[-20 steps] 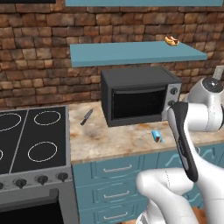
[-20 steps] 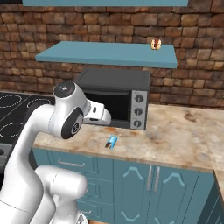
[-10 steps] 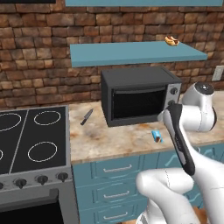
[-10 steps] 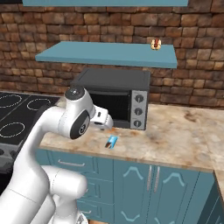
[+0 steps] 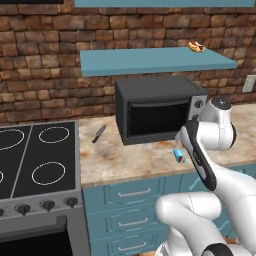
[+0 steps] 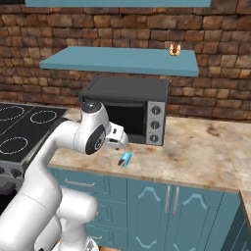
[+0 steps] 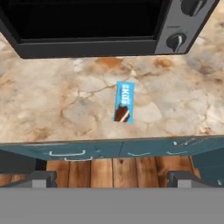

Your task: Pick the boxed food and bar from the counter and place them in the cabinets closest to them.

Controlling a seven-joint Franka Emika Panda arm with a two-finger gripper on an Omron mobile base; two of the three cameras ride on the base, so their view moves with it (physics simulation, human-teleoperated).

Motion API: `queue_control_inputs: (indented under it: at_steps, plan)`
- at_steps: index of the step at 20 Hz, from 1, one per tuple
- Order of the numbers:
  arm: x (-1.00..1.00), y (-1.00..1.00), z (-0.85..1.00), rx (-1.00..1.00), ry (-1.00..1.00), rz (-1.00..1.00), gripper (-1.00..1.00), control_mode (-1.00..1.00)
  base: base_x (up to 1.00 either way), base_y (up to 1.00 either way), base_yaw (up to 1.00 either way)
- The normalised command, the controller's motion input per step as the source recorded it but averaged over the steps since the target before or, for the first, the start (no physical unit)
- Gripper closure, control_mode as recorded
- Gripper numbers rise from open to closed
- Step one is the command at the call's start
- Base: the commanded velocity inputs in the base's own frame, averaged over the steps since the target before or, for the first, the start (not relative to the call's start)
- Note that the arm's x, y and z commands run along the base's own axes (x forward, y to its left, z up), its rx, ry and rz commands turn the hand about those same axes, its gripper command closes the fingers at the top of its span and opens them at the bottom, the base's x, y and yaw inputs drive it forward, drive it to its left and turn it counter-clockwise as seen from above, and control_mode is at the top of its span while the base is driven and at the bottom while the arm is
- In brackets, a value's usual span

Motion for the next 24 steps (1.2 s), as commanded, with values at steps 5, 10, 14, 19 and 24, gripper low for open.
queue_control_inputs:
  at_steps: [5,10,14,19,24]
  plan:
    - [0.25,0.0,-0.33,0.0,0.04,0.0,-1.0,-1.0,0.0,0.0,0.0]
    - [0.24,-0.01,-0.31,0.0,0.02,0.0,-1.0,-1.0,0.0,0.0,0.0]
    - [0.18,-0.1,-0.29,0.0,0.01,0.0,-1.0,-1.0,0.0,0.0,0.0]
    - [0.16,-0.16,-0.3,0.0,0.0,0.0,-1.0,-1.0,0.0,0.0,0.0]
    - [0.23,-0.08,-0.3,0.0,0.0,0.0,-1.0,-1.0,0.0,0.0,0.0]
